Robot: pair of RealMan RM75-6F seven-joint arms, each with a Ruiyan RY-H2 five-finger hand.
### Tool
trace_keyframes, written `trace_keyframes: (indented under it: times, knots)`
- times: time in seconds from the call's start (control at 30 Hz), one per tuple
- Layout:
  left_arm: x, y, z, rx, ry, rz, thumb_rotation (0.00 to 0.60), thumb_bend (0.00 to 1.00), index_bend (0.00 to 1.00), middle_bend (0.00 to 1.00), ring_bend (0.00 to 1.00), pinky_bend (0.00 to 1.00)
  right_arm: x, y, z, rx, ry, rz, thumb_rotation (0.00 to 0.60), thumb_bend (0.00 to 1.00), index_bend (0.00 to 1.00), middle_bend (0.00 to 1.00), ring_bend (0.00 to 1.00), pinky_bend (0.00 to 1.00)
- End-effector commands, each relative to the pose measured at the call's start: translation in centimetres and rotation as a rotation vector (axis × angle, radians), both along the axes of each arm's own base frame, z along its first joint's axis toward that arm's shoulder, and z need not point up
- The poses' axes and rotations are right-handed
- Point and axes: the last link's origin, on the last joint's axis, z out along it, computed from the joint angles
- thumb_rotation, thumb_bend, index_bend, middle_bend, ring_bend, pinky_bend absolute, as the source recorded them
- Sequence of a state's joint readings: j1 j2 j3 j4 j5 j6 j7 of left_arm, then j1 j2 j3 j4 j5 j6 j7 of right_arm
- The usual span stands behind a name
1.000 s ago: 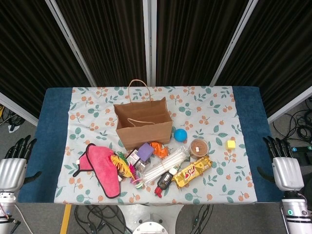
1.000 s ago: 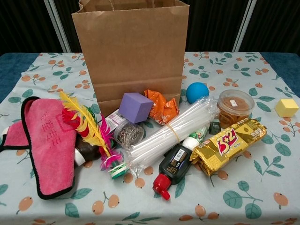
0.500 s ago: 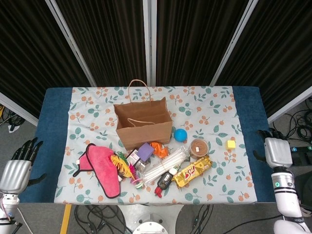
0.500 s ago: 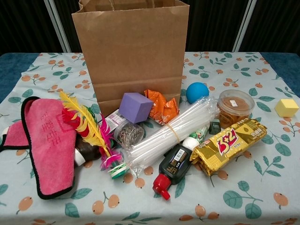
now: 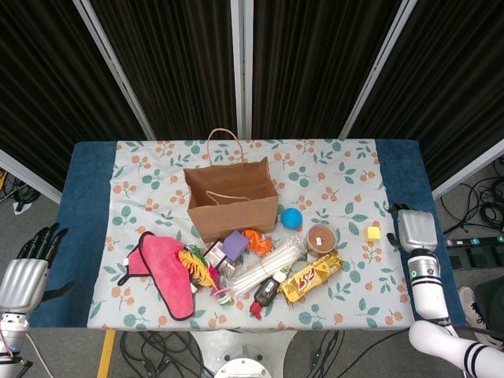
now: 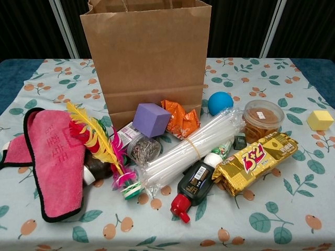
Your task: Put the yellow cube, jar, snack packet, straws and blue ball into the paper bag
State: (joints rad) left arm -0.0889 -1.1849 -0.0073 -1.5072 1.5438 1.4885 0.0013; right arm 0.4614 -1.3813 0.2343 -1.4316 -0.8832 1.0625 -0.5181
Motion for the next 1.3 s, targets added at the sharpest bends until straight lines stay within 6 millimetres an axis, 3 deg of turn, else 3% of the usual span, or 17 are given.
trace_keyframes:
  times: [0.03, 0.73, 1.3]
  knots:
    - [0.1, 0.0, -0.1, -0.003, 0.005, -0.006, 0.600, 0.09, 0.08, 0.14, 0.06, 0.19, 0.1, -0.3, -0.8, 0.018, 0.007, -0.026, 0.600, 0.17, 0.34, 0.33, 0.49, 0.60]
    - [0.0, 0.0, -0.3, -0.036, 0.001, 0.009, 0.600, 0.09, 0.08, 0.14, 0.06, 0.19, 0.2, -0.9, -3.5, 0.107, 0.036, -0.019, 0.600, 0.15, 0.35, 0.33, 0.49, 0.60]
    - [-1.0, 0.0, -0.4, -0.026, -0.011, 0.033, 0.600, 0.09, 0.08, 0.14, 0.06, 0.19, 0.1, -1.3, -5.1, 0.094, 0.056, -0.033, 0.600, 0.18, 0.42, 0.41, 0.53, 0.63]
